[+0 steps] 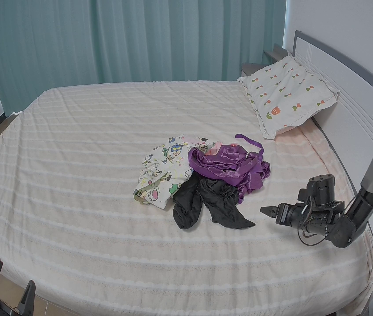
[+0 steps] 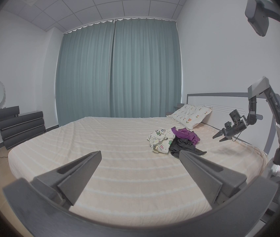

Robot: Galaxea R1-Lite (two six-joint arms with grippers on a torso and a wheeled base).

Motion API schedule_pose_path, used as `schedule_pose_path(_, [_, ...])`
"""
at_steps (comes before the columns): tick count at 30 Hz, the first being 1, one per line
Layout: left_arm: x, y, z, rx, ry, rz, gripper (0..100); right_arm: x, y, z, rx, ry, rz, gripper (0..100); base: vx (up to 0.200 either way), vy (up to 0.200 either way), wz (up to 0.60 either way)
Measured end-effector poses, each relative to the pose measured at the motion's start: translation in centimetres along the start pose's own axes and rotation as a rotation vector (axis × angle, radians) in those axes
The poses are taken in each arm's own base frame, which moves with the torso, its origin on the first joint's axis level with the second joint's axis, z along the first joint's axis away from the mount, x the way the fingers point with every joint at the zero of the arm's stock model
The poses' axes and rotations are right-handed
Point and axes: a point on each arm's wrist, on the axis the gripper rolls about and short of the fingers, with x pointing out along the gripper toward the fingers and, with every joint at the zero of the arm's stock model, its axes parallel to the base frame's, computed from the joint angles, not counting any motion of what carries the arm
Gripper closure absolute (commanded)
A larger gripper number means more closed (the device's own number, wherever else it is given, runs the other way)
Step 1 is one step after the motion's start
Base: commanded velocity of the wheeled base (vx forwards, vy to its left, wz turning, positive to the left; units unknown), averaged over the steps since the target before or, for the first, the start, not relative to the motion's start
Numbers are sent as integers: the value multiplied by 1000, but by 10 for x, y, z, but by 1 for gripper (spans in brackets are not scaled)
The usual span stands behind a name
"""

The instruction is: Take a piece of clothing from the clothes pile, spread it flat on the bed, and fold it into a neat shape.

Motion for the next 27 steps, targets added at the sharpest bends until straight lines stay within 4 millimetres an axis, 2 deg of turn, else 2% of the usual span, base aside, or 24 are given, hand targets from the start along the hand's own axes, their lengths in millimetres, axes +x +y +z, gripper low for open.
schedule_pose_path(15, [0, 0, 0, -2, 1, 0, 0, 86, 26, -15, -44, -12, 3, 0, 0, 0, 0])
schedule_pose_path(20, [0, 0, 0, -3, 1, 0, 0, 106, 34, -29, -64, -10, -6, 0, 0, 0, 0])
schedule_pose_path(27, [0, 0, 0, -4, 1, 1, 0, 131, 39, -37, -74, -36, -23, 0, 0, 0, 0])
